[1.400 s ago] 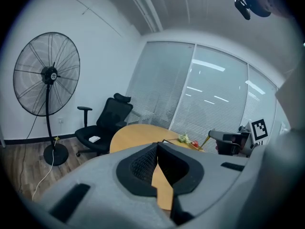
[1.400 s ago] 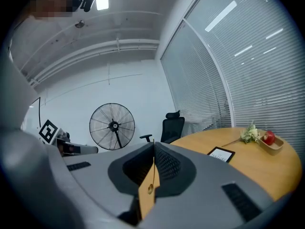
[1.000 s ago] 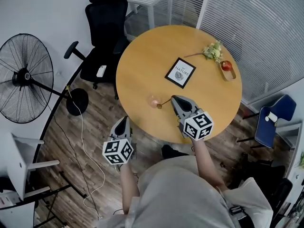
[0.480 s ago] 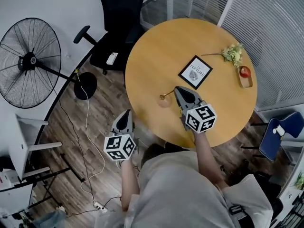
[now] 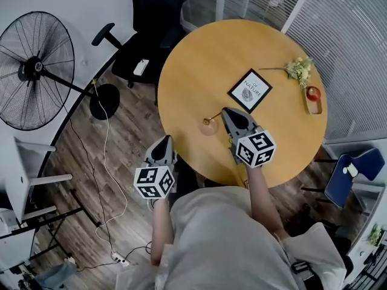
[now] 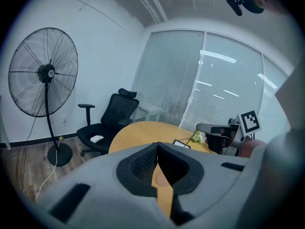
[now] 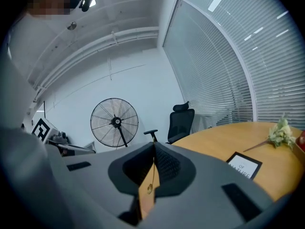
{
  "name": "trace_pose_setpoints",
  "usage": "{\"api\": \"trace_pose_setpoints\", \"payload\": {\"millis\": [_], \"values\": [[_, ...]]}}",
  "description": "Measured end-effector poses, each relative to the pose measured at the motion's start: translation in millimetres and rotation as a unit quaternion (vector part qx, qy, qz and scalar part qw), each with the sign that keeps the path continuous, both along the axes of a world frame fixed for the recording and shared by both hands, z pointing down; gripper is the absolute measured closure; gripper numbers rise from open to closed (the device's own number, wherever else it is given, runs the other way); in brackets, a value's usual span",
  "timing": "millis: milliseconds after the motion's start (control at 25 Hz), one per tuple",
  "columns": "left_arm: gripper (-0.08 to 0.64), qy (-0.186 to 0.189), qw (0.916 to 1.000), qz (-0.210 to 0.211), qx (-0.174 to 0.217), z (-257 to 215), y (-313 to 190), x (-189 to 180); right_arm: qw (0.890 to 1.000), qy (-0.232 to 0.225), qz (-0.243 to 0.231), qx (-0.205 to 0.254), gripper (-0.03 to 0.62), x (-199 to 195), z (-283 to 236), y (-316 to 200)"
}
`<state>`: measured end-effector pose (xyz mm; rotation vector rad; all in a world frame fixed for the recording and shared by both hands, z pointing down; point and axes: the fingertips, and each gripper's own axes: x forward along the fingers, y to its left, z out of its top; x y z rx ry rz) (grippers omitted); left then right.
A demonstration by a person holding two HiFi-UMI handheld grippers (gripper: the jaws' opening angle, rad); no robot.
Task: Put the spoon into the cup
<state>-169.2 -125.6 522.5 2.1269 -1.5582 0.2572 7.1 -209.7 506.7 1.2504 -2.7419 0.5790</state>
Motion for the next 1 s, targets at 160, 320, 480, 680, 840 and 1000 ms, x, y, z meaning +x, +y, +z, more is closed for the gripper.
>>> {"api": "trace_pose_setpoints", "payload": {"millis": [160, 320, 480, 680, 840, 1000], "values": [[0.552, 0.002, 0.9992, 0.04, -0.004, 3, -15, 25, 1.0, 0.019, 0.004, 0.007, 0.592, 3, -6, -6], [0.552, 0.004, 0.9984, 0.056, -0.013, 11, -18, 36, 0.999, 0.04, 0.001, 0.014, 0.592, 4, -5, -7], [0.552, -0.001, 0.9978, 0.063, -0.02, 18, -16, 43, 0.999, 0.045, -0.001, 0.006, 0.592, 6, 6, -6], [0.552, -0.003, 0.9979, 0.06, -0.022, 19, -12, 38, 0.999, 0.043, -0.008, -0.005, 0.592, -1, 16, -7], [0.552, -0.004, 0.998, 0.059, -0.021, 17, -9, 36, 0.999, 0.047, -0.009, -0.006, 0.592, -5, 18, -8], [0.552, -0.005, 0.998, 0.059, -0.022, 17, -8, 36, 0.999, 0.052, -0.012, -0.005, 0.592, -7, 21, -6]]}}
